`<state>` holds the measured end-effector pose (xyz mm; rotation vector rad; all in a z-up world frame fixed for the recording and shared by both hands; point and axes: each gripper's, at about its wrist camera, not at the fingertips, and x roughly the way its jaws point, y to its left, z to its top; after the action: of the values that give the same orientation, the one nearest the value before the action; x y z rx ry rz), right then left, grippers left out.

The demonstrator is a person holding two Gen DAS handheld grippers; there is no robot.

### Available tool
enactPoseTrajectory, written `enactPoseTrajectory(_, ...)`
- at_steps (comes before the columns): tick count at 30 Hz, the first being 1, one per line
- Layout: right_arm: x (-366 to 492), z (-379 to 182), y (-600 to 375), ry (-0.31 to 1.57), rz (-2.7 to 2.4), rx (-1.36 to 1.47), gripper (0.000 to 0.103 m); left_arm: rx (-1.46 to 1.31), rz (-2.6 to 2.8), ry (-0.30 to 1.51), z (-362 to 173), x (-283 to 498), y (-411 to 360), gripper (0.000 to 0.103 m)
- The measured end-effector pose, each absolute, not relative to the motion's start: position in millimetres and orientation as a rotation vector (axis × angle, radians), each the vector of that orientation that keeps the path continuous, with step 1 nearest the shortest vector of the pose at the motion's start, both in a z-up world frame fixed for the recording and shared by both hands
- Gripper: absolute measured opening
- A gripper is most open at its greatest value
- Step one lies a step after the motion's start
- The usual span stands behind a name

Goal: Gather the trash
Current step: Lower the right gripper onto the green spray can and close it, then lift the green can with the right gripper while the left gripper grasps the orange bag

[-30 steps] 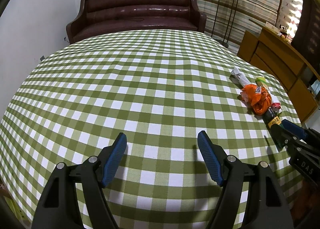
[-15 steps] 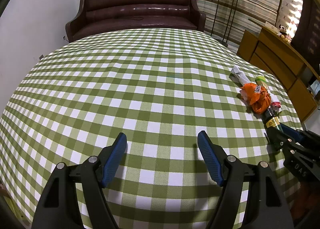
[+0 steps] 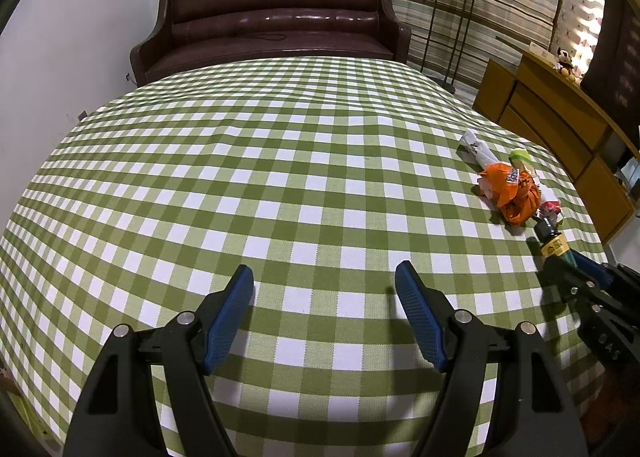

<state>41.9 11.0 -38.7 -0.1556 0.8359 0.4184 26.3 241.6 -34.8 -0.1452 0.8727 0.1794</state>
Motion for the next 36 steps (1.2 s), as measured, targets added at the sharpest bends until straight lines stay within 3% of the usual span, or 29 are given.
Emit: enactPoseTrajectory(36, 98.6, -28.9, -107.9, 0.770, 0.259, -0.002, 0.023, -0.039, 0.009, 0.857, -18.9, 118.2, 119.1, 0.073)
